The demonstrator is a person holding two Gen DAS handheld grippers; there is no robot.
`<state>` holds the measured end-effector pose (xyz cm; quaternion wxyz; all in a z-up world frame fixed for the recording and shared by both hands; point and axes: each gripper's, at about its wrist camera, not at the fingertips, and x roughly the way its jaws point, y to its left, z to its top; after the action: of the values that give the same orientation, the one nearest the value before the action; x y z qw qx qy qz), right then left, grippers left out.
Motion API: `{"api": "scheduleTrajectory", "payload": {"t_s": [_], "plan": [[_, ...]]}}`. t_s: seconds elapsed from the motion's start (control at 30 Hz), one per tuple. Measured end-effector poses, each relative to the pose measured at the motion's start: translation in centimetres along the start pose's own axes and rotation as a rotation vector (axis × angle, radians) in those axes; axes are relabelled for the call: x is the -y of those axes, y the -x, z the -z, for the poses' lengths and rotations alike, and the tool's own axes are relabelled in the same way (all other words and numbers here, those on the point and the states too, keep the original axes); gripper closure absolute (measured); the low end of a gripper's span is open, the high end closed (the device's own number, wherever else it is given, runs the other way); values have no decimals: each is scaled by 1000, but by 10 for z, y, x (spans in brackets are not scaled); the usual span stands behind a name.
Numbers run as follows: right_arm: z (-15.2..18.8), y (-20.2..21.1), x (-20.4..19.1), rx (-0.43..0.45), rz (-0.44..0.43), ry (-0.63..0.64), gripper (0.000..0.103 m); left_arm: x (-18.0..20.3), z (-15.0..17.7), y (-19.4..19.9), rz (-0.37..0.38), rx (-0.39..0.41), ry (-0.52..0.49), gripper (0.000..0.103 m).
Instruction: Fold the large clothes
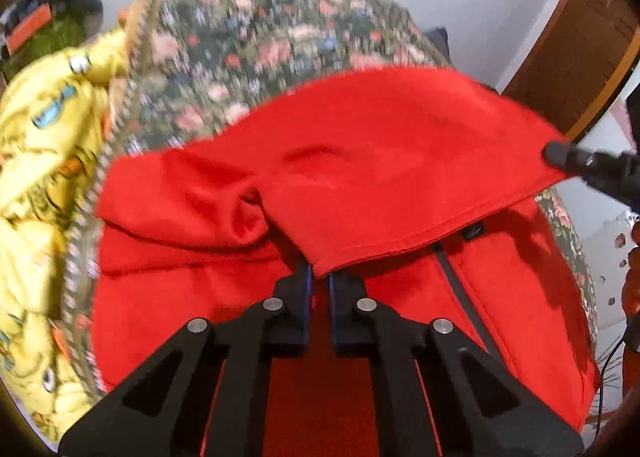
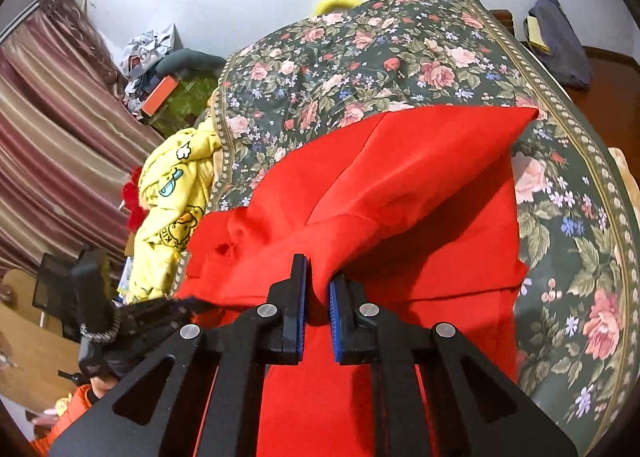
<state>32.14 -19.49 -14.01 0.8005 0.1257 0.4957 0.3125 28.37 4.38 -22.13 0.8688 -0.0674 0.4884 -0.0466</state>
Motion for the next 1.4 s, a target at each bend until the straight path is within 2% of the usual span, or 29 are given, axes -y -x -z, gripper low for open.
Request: {"api": "scheduleTrajectory", "payload": {"t_s": [0.13, 0.2, 0.37, 0.43, 0.5, 0.53, 0.6, 0.77, 0.9, 0.97, 1.07, 1.13, 1.23, 1.33, 1.37, 1.4], "plan": [[15, -6, -1, -26, 5, 15, 94, -7, 1, 27, -12, 49, -32, 99], [25, -14, -1, -54, 21, 30, 94, -10, 6, 31, -16, 42, -50, 99], [47, -30, 5, -111, 78, 53, 94, -10, 29, 8, -15, -65, -102, 98], [51, -29, 6, -114, 100, 68, 94, -11, 41, -4, -40, -119, -112, 98], [53, -25, 8, -113, 100, 72, 93, -15, 50, -9, -56, -145, -118, 92], [53, -21, 8, -111, 99, 72, 92, -19, 52, -6, -63, -138, -114, 83], [53, -13, 9, -114, 101, 76, 92, -26, 52, 3, -79, -123, -106, 73], [51, 9, 0, -58, 195, 158, 92, -43, 36, 28, -127, -54, -101, 72], [35, 18, -10, 5, 230, 204, 91, -49, 9, 43, -142, 19, -97, 65], [26, 15, -13, 26, 231, 214, 82, -50, -5, 41, -139, 38, -97, 65], [13, 2, -17, 45, 243, 225, 69, -51, -26, 27, -114, 51, -80, 64], [8, -11, -16, 31, 240, 233, 67, -57, -36, 8, -108, 28, -54, 63], [4, -37, -10, -31, 251, 237, 66, -81, -40, -35, -184, -51, -7, 63], [9, -61, 4, -117, 317, 247, 66, -113, -24, -72, -248, -151, 63, 63], [13, -64, 9, -134, 341, 252, 66, -122, -18, -77, -254, -158, 83, 60], [17, -66, 14, -140, 359, 260, 65, -131, -14, -77, -243, -143, 107, 51]]}}
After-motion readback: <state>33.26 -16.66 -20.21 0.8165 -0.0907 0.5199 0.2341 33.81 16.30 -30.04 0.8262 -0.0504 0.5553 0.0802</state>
